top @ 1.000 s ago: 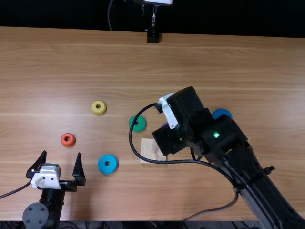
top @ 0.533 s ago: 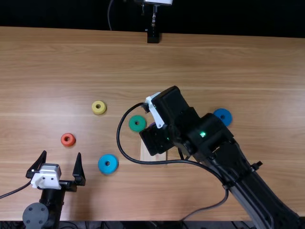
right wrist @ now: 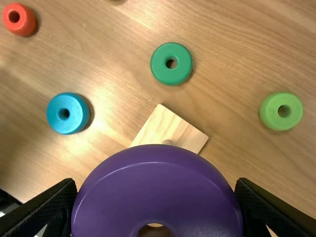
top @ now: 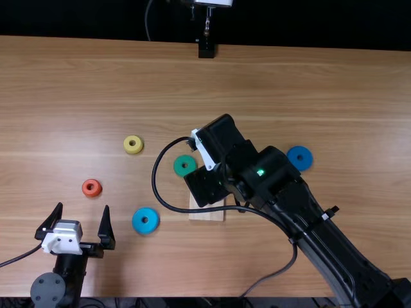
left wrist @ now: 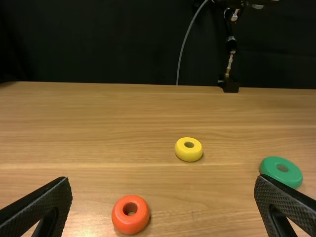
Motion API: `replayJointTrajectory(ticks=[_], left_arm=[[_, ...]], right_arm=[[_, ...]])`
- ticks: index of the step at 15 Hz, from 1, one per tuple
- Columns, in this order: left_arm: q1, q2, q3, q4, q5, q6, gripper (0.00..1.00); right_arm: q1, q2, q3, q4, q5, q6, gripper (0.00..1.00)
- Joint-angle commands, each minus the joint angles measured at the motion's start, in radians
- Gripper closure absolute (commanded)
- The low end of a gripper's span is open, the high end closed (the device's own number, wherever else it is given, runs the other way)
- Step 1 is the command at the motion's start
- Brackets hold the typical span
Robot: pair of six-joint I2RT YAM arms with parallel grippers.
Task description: Build the Hanoi tower: stack the rings onto the peg from bottom to top in this color order: purple, dark blue, light blue, dark green, light green, yellow, orange.
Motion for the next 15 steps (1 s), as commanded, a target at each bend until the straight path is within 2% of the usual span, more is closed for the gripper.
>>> replayJointTrajectory(ticks=[1,13,14,15], left_arm=[[0.007,-0.012,-0.017,-0.018,0.008,0.003,0.0],[0.007,-0.012,-0.017,-0.018,0.008,0.003,0.0],[0.007,-0.012,-0.017,-0.018,0.008,0.005,0.0],[0.007,-0.012,-0.017,-0.018,0.008,0.005,0.0]], right_arm=[[0.002,0.008,0.026,0.003,-0.005,0.007,1.0],[0.002,0.056,0.022,0.005,-0.003,0.007,1.0],[0.002,0.056,0.026,0.005,-0.003,0.007,0.96],[0.002,0.056,0.026,0.005,-0.003,0.007,0.76]])
